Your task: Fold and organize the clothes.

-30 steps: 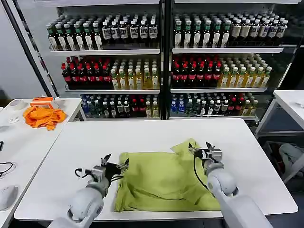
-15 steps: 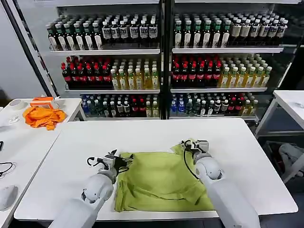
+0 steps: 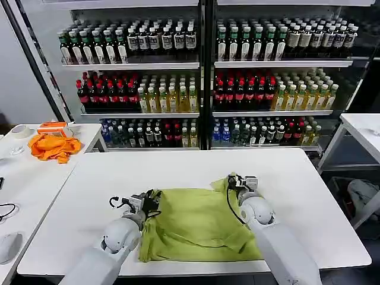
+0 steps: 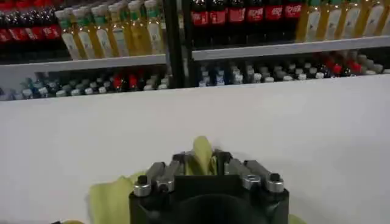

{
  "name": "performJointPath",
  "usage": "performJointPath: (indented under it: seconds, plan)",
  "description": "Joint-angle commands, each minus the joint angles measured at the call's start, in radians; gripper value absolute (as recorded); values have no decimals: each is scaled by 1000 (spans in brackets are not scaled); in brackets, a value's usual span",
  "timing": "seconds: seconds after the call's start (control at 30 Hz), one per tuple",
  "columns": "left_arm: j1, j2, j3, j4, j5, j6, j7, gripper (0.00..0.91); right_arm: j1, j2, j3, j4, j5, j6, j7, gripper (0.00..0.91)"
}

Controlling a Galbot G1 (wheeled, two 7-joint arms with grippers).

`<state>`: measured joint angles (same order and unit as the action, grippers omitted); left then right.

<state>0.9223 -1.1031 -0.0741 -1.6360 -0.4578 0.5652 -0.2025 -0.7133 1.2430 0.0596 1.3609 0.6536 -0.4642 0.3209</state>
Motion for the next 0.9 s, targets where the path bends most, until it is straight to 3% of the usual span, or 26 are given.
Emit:
performJointPath:
  seconds: [0.03, 0.57, 0.9]
  plan:
    - [34, 9, -19, -23, -43, -25, 6, 20, -9, 5, -4, 31, 5, 40, -12, 0]
    - [105, 47, -70, -200, -126, -139, 0, 20, -105, -67, 66, 312, 5, 68, -32, 0]
    - [243, 84, -128, -327, -119, -134, 11, 20, -360, -177, 182, 606, 6, 46, -32, 0]
